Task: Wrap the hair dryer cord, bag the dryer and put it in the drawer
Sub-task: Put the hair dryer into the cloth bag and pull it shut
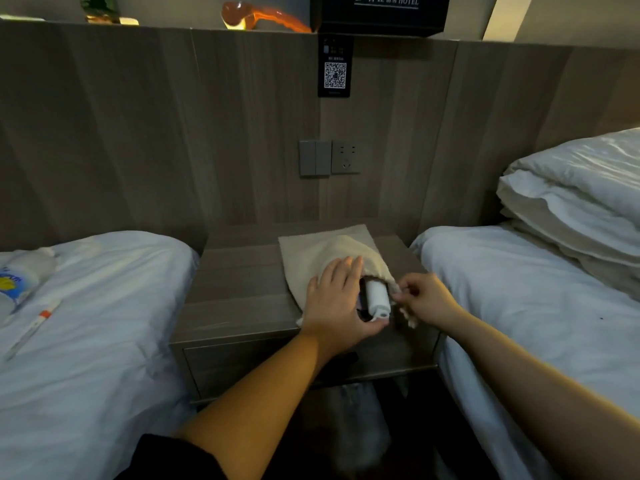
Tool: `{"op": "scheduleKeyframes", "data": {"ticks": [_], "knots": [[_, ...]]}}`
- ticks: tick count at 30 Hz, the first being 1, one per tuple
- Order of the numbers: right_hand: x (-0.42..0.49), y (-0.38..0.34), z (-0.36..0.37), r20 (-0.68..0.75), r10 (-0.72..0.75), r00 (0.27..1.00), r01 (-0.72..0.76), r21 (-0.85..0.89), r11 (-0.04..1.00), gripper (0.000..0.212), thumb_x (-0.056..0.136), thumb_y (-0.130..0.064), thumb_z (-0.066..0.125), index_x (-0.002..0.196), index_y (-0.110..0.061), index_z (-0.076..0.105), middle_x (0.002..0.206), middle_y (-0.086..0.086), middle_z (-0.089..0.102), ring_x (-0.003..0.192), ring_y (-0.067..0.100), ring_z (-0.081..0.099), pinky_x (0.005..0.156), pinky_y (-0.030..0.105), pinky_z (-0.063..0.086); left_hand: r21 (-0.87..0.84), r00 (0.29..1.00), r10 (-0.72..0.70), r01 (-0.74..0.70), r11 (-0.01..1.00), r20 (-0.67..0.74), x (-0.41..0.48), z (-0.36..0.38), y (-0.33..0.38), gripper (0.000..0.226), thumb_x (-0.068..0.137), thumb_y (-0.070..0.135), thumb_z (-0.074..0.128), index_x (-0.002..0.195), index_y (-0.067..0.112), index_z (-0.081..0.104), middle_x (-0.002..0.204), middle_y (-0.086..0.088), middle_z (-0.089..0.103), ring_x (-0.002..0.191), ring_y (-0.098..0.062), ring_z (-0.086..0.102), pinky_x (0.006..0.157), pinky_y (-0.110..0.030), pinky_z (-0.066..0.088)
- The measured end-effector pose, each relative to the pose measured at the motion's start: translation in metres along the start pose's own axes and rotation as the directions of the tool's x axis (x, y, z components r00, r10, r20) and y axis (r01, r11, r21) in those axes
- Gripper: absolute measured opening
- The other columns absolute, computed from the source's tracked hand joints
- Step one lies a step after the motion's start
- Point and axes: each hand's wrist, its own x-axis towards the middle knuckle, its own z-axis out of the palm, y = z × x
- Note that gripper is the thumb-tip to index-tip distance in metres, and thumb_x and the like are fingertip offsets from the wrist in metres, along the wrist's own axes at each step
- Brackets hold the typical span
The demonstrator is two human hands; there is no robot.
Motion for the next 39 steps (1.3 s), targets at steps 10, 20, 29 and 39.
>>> {"op": "scheduleKeyframes", "data": {"ticks": [10,20,29,39], "knots": [[-0.029,-0.001,0.008,-0.043,-0.068,0.997,0.067,-0.030,0.997,0.011,0.083,-0.015,0.063,0.075,-0.013,0.057,0.065,0.000,0.060,0.065,0.017,0.059,0.062,0.030,0.044,-0.054,0.999,0.032,-0.030,0.998,0.032,0.015,-0.008,-0.014,0.083,0.076,0.064,0.055,0.143,0.021,0.031,0.153,-0.004,0.026,0.142,-0.022,0.019,0.113,-0.038,0.022],[-0.029,-0.010,0.016,0.159,0.131,0.979,-0.084,-0.272,0.959,0.043,0.089,-0.053,0.048,0.070,-0.014,0.049,0.064,0.001,0.054,0.066,0.023,0.053,0.061,0.033,0.039,0.207,0.981,-0.183,0.166,0.964,0.064,-0.002,-0.034,-0.056,0.036,0.091,0.041,0.046,0.113,0.013,0.051,0.112,-0.011,0.058,0.100,-0.032,0.059,0.075,-0.038,0.048],[-0.020,-0.020,-0.001,0.070,0.178,0.982,-0.185,0.101,0.978,0.032,0.087,-0.021,0.057,0.057,-0.011,0.059,0.046,0.000,0.059,0.042,0.014,0.056,0.048,0.022,0.043,-0.266,0.898,-0.440,0.419,0.868,-0.024,0.013,-0.062,-0.058,0.027,0.095,0.027,0.044,0.076,0.011,0.055,0.071,-0.008,0.059,0.074,-0.028,0.060,0.062,-0.035,0.042],[0.021,-0.115,-0.086,-0.171,0.117,0.978,-0.066,0.280,0.958,0.036,0.083,-0.018,0.047,0.051,-0.004,0.055,0.046,0.011,0.054,0.044,0.021,0.050,0.043,0.019,0.041,-0.813,0.887,-0.462,0.259,0.521,-0.013,0.088,-0.144,-0.041,0.038,0.090,0.021,0.058,0.055,0.009,0.049,0.030,0.002,0.051,0.026,-0.006,0.049,0.031,-0.017,0.040]]}}
